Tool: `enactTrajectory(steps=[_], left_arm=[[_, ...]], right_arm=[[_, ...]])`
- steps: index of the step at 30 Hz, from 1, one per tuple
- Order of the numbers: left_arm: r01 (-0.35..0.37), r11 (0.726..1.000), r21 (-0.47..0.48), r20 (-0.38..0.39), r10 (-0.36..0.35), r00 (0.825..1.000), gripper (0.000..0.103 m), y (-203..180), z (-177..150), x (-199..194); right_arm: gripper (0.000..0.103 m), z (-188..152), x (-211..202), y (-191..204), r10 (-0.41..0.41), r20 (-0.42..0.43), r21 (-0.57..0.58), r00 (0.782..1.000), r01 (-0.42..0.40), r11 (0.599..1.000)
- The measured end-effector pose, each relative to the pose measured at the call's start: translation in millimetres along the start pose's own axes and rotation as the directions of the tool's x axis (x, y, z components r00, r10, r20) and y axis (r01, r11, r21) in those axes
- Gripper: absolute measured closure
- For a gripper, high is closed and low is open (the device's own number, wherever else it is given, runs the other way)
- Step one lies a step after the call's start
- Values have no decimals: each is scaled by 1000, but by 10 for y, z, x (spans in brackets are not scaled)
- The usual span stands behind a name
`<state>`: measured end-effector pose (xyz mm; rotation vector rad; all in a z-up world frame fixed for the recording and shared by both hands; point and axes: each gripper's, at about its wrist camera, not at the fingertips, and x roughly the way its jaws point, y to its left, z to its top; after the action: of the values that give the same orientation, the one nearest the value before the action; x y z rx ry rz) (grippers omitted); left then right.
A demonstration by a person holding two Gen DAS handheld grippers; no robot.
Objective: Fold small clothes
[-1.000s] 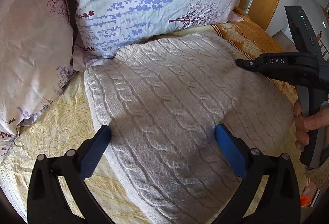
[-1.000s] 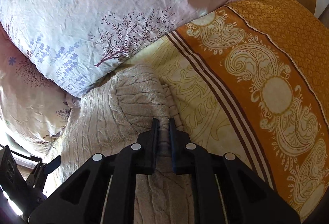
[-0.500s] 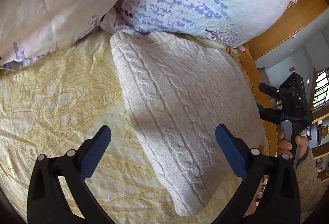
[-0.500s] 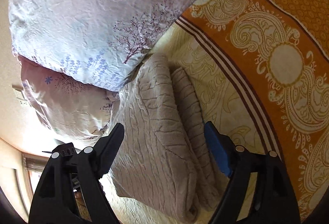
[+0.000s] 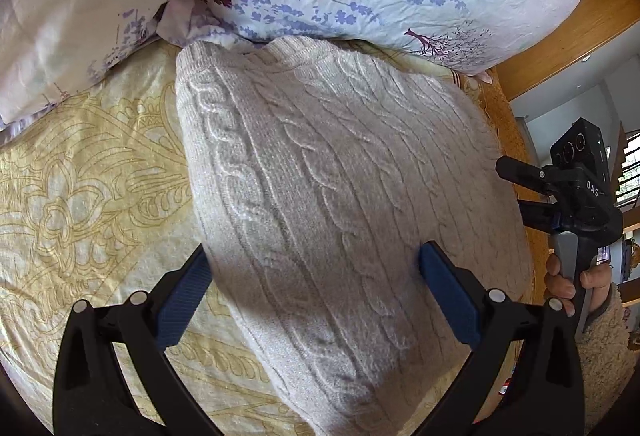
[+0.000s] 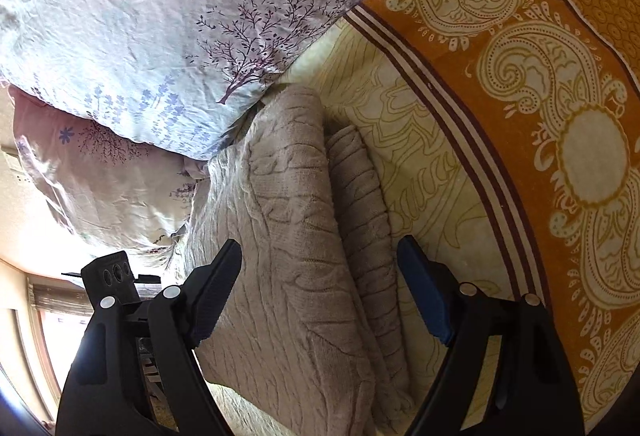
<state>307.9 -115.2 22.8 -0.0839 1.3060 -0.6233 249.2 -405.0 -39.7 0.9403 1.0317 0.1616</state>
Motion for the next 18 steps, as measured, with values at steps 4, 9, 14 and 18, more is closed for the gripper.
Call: enactTrajectory(steps=[4, 9, 14, 18], left_arm=[[19, 1000, -20, -8, -19, 1000, 2, -11, 68, 117], [17, 1000, -15, -1, -17, 1000, 2, -43, 142, 221], [18, 1000, -14, -2, -18, 1000, 2, -33, 144, 224], [14, 1000, -12, -1, -14, 1000, 2, -42, 149, 237]], right_arm=[[21, 1, 35, 7, 26, -11, -10, 1000, -26, 1000], [31, 4, -13, -69, 46, -14, -11, 999, -46, 999], [41, 3, -142, -132, -17, 55, 7, 998, 16, 1000], [39, -9, -71, -38, -23, 1, -48, 1000, 23, 999]])
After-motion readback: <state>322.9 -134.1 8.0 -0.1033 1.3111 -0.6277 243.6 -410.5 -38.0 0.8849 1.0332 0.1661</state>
